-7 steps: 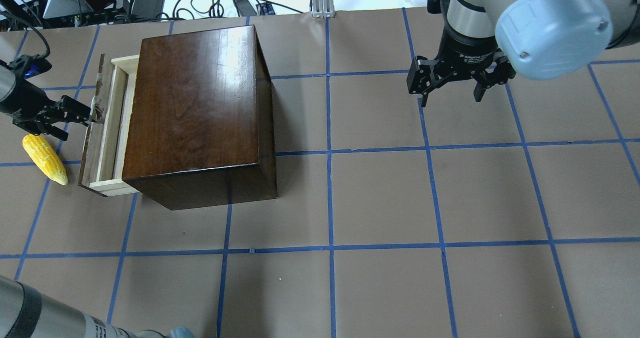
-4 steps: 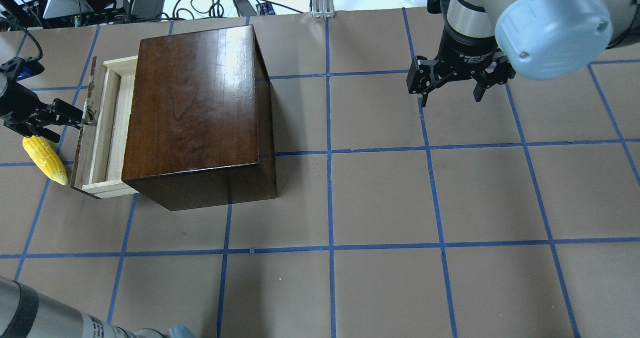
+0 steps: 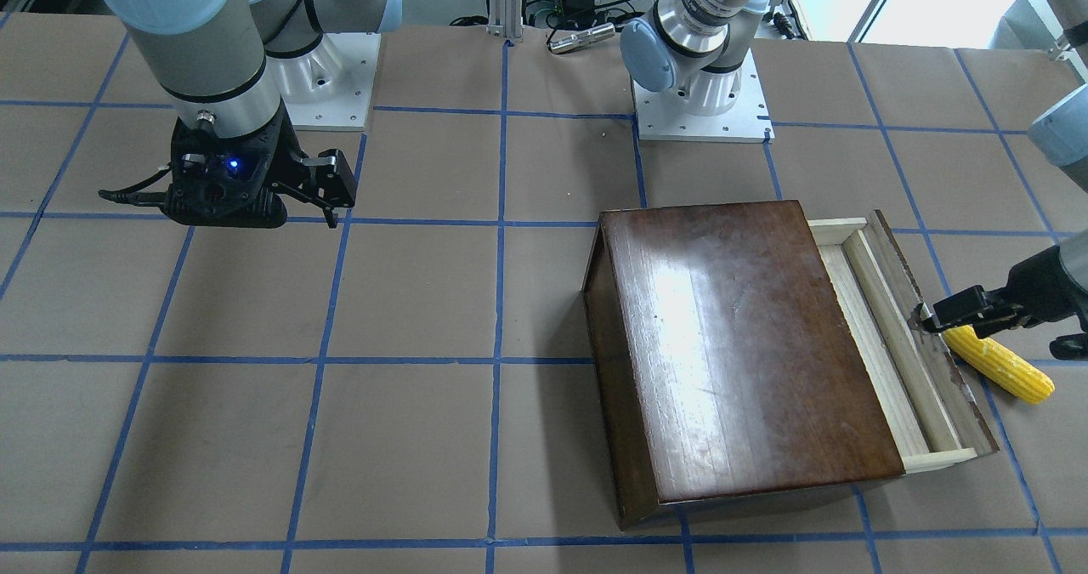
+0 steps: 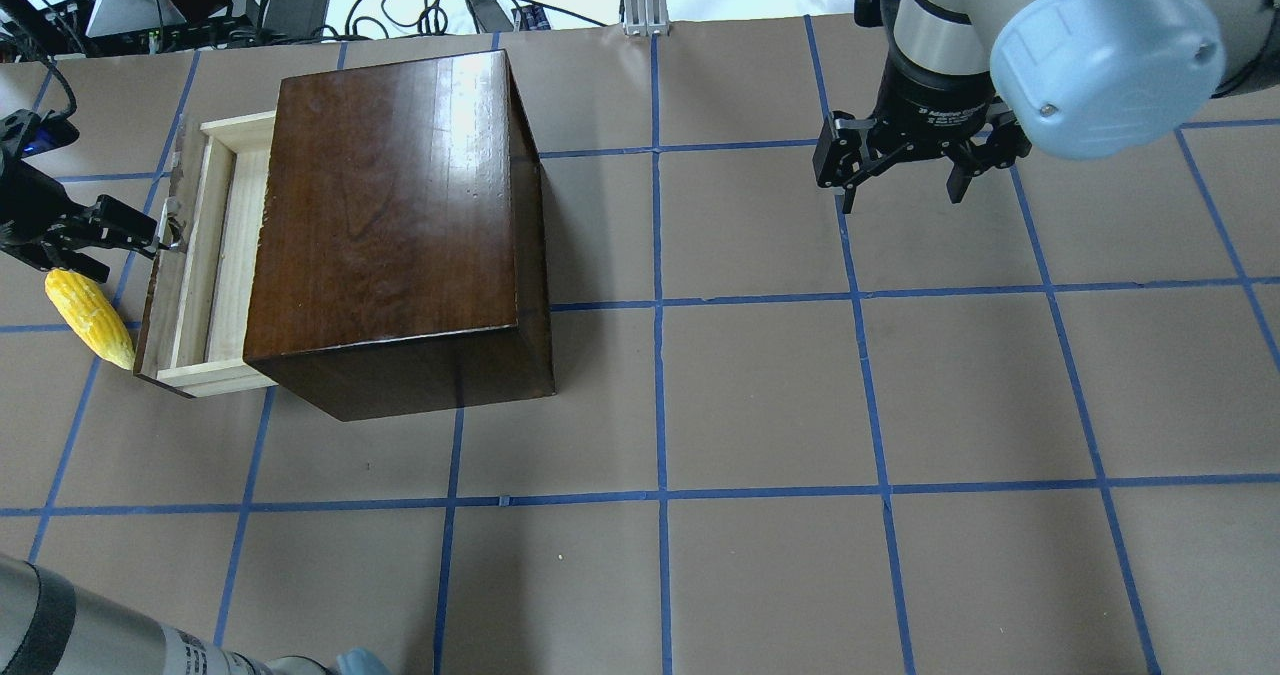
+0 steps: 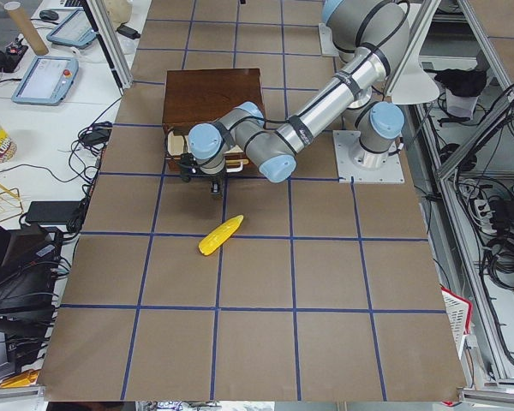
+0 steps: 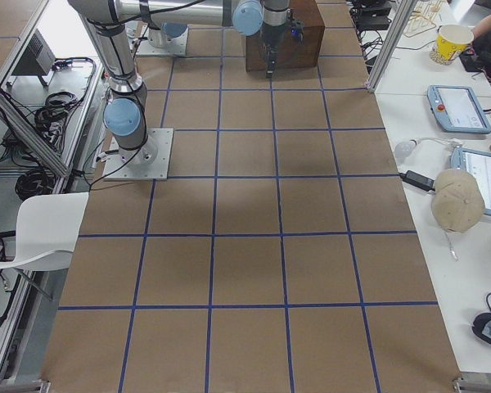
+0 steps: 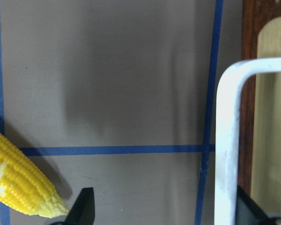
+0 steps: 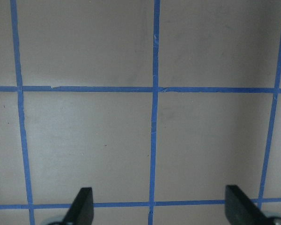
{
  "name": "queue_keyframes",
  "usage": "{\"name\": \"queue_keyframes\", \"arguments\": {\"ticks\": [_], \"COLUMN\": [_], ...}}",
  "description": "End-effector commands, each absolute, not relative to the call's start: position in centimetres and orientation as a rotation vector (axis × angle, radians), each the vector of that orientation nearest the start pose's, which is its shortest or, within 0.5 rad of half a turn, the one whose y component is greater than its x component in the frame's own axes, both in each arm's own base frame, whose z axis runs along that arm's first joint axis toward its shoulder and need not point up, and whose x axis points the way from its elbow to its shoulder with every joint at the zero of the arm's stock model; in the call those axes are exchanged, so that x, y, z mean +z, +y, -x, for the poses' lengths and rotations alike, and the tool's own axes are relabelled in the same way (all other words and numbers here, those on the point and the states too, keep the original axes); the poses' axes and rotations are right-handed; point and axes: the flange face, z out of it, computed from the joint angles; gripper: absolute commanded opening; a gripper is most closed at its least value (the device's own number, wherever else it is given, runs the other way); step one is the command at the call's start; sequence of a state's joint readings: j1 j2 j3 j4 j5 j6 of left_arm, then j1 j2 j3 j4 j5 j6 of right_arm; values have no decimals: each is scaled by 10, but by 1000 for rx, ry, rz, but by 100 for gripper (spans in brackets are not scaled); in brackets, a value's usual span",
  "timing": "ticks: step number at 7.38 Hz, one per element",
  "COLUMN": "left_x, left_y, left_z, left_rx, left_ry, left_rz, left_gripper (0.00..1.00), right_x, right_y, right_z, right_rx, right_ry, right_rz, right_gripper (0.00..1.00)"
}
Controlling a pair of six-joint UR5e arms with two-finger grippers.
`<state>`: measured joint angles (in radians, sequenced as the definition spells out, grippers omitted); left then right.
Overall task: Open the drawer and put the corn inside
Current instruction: 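Release the handle and move the left gripper over the yellow corn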
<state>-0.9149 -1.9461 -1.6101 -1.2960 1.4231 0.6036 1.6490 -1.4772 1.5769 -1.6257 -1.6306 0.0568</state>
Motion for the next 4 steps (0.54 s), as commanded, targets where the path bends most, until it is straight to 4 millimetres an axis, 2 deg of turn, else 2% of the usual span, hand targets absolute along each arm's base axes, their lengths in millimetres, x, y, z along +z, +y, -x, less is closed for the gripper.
{"name": "queue_keyframes", "arguments": {"ticks": [1,2,4], "left_x": [309,334,354], "left_y": [-564,-568,-569], "left_z": [-251,-256,-267], "left_rx": [27,20,50], "left_ry": [3293,3254,3207], "left_rz": [93,85,88], "left_gripper": [100,100,100], "right_x": [443,443,443], "right_y": [-513,-514,-513], "right_z": [-168,-168,-168], "right_rx": [67,65,67], "right_ry": [3203,3203,3203], "right_rz": [37,37,37], "right_gripper": [100,100,100]}}
